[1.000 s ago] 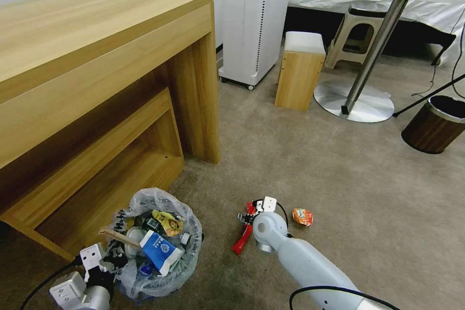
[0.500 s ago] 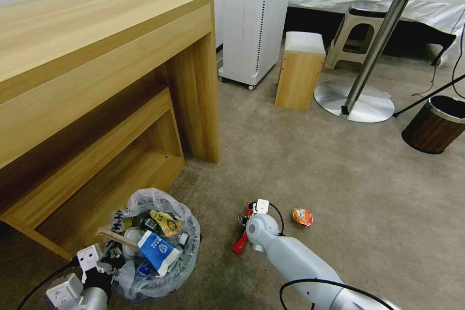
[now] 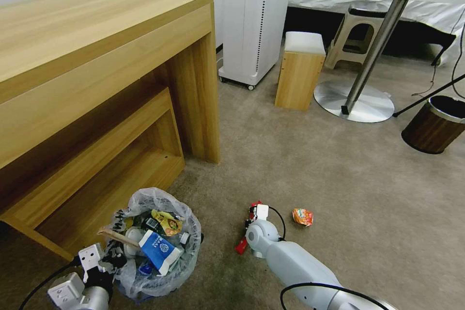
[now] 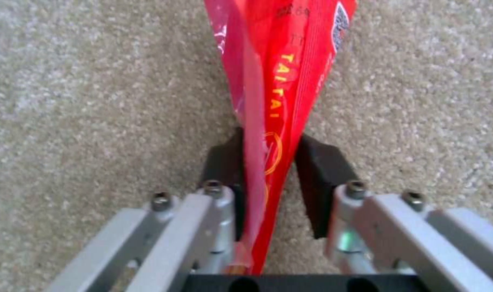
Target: Pick up the trash bin and place the garbage on the floor into it.
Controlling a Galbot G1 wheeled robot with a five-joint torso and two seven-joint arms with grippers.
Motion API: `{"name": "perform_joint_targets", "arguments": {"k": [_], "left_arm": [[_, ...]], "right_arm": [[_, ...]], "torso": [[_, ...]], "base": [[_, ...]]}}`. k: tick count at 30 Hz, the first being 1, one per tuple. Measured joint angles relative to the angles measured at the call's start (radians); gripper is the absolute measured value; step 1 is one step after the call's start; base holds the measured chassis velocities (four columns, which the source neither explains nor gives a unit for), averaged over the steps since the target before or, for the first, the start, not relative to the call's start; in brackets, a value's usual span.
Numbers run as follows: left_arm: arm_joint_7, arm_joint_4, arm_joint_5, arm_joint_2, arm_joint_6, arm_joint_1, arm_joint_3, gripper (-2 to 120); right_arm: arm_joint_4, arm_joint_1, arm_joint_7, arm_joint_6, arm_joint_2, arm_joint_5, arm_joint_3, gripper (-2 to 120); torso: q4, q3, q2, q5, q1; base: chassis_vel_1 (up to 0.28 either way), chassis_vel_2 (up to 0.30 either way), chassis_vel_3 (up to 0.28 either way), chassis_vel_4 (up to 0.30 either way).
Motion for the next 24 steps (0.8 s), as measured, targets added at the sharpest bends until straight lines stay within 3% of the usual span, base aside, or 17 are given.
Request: {"name": "perform_joint_targets", "arguments": {"k": [8, 13, 18, 20, 22, 24], "left_arm": [[0.000, 0.008, 0.000, -0.001, 0.000, -0.011, 0.002, 0], [-0.002, 0.019, 0.000, 0.000, 0.002, -0.020, 0.000, 0], [-0.003, 0.022, 0.000, 0.002, 0.004, -0.024, 0.000, 0], [-0.004, 0.022, -0.001, 0.002, 0.006, -0.024, 0.000, 0], [-0.005, 0.015, 0.000, 0.002, 0.011, -0.023, 0.002, 0], [-0.005, 0.013, 0.000, 0.002, 0.012, -0.022, 0.003, 0]], "right_arm": [[0.071, -0.019, -0.011, 0.009, -0.037, -0.001, -0.003, 0], [0.252, -0.051, -0.018, 0.008, -0.118, 0.020, 0.015, 0], [0.509, -0.091, -0.013, 0.012, -0.283, 0.035, 0.050, 0], [0.550, -0.091, -0.016, 0.016, -0.306, 0.035, 0.053, 0], [0.724, -0.076, -0.041, 0.032, -0.380, 0.044, 0.056, 0], [0.759, -0.069, -0.047, 0.036, -0.391, 0.048, 0.054, 0]], "torso": [[0.0000, 0.000, 0.000, 0.0001, 0.000], [0.0001, 0.000, 0.000, 0.0004, 0.000], [-0.0005, 0.000, 0.000, 0.0001, 0.000], [-0.0005, 0.000, 0.000, 0.0001, 0.000], [-0.0001, 0.000, 0.000, 0.0000, 0.000], [-0.0001, 0.000, 0.000, 0.0000, 0.000]], "base": [[0.000, 0.000, 0.000, 0.000], [0.000, 0.000, 0.000, 0.000], [0.000, 0.000, 0.000, 0.000], [0.000, 0.000, 0.000, 0.000], [0.000, 0.000, 0.000, 0.000], [0.000, 0.000, 0.000, 0.000]]}}
